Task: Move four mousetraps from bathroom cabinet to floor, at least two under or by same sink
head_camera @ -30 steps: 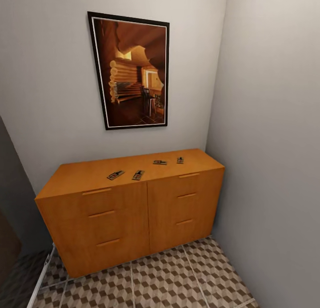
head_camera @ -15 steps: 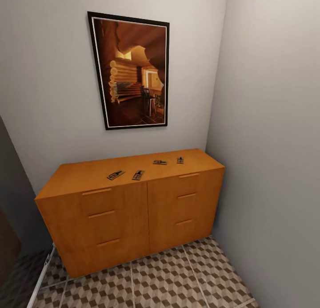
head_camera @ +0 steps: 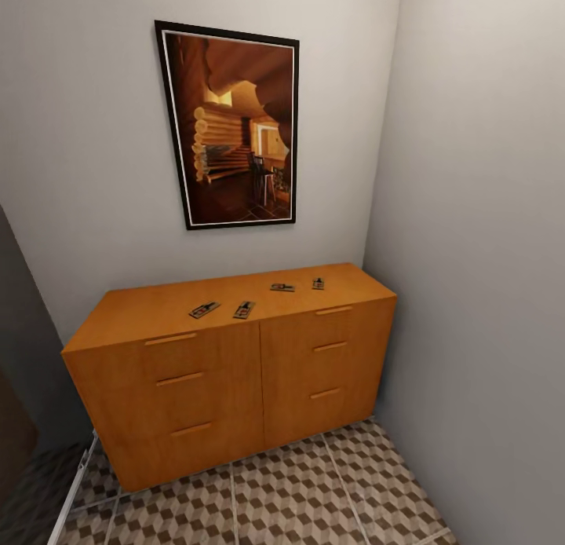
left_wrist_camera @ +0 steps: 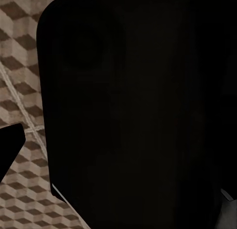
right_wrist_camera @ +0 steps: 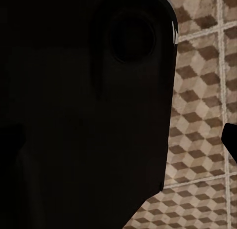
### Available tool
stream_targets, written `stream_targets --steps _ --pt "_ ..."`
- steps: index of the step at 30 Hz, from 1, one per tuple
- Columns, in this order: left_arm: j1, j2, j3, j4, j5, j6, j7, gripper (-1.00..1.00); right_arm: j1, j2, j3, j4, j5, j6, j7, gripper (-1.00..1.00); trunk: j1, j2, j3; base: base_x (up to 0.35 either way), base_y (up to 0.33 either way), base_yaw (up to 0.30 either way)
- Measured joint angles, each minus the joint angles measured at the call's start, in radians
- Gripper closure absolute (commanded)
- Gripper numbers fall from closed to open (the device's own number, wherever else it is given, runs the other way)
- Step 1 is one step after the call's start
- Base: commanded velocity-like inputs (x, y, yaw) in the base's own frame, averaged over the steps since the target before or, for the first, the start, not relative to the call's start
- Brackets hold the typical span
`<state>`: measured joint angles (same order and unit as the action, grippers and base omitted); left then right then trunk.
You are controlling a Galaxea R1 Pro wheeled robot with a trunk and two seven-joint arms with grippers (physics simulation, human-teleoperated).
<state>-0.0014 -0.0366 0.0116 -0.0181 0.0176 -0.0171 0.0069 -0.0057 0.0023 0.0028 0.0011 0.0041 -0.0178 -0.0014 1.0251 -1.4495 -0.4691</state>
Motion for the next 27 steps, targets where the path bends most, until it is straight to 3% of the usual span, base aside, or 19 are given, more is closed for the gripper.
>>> stream_targets --steps 21,27 --pt "0.000 0.000 -0.004 -0.003 -0.002 0.004 -0.002 -1.00 0.000 0.000 0.002 0.000 0.000 -0.010 0.000 -1.00 0.000 0.000 0.000 0.000 0.000 0.000" --pt "0.000 -0.003 -0.005 -0.070 -0.003 0.005 0.002 -1.00 0.000 -0.009 -0.004 -0.010 -0.002 -0.015 0.001 -1.00 0.000 0.000 0.000 0.000 0.000 0.000"
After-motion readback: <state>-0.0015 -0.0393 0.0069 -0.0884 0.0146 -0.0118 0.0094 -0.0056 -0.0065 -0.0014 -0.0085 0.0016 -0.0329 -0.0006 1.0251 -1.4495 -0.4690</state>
